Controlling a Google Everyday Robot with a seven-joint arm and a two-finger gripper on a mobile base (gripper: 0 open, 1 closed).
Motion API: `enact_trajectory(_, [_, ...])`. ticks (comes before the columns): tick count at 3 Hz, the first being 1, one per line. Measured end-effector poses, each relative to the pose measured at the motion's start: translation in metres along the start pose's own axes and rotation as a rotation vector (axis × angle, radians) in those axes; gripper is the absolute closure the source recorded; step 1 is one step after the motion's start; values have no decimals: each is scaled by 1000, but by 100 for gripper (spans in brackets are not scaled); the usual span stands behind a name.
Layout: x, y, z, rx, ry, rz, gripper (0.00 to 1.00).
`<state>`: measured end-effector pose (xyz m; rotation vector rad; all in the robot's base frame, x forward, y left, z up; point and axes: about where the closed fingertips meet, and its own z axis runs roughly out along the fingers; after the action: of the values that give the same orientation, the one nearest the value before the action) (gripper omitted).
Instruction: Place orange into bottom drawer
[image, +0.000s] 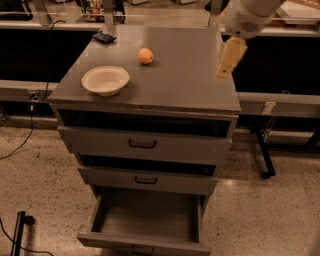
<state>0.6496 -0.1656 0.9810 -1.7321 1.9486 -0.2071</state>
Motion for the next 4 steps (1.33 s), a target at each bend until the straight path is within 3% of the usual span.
enact_trajectory(1, [-3,-21,32,-13,-38,21,0])
enact_trajectory(2, [-4,-20,34,-21,-43,24,0])
enact_trajectory(3, [-26,-30,56,0,-104,64,0])
enact_trajectory(4, [-57,-58,92,47,-262,162,0])
